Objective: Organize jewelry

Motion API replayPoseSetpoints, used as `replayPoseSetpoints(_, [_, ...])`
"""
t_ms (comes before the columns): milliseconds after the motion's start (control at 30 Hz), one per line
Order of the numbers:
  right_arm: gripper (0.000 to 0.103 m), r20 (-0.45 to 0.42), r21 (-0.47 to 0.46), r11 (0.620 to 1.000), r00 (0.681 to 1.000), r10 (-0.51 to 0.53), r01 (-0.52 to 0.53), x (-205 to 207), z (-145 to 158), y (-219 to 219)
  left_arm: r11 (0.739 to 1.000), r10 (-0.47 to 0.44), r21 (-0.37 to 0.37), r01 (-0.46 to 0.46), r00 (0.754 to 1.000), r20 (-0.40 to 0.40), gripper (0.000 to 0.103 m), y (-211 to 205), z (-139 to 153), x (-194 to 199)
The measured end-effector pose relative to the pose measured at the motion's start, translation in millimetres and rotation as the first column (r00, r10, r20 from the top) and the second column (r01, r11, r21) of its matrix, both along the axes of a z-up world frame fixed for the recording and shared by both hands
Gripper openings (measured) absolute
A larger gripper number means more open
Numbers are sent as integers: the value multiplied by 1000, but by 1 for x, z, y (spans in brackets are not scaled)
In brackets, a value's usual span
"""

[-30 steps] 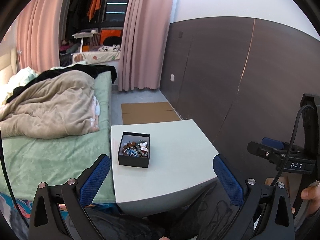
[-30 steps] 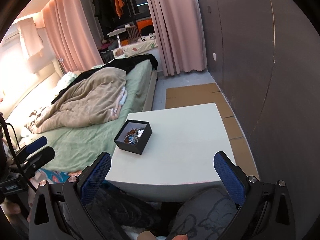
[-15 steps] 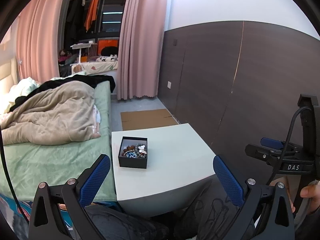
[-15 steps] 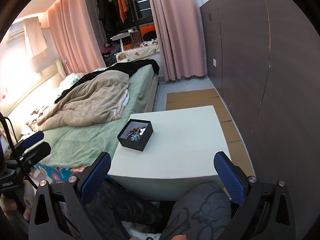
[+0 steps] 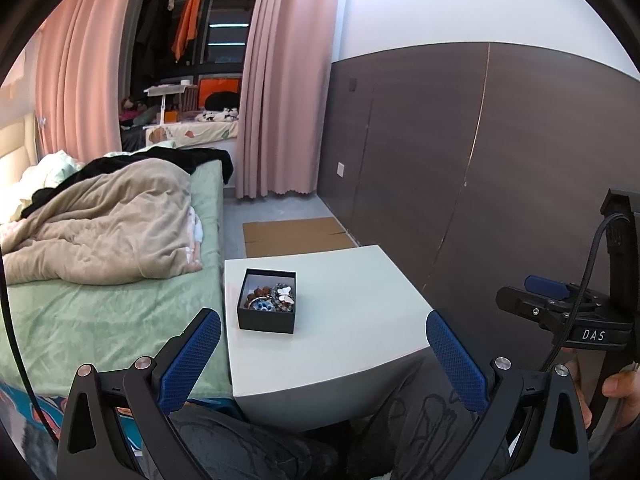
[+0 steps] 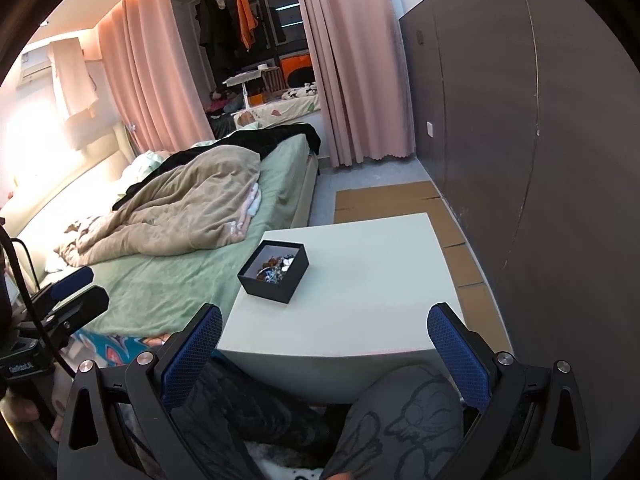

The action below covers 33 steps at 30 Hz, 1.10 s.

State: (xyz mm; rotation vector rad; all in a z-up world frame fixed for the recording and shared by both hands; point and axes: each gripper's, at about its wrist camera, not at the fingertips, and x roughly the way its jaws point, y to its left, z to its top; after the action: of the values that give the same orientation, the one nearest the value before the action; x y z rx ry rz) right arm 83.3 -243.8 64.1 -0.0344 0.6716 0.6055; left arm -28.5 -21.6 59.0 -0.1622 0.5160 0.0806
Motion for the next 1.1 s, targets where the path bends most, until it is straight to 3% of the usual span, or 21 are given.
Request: replayPoseSetpoints(1100, [103,23,3,1000,1000,-11,11,-7,-7,6,1000,8,1,-8,1000,2,102,0,-5,-8])
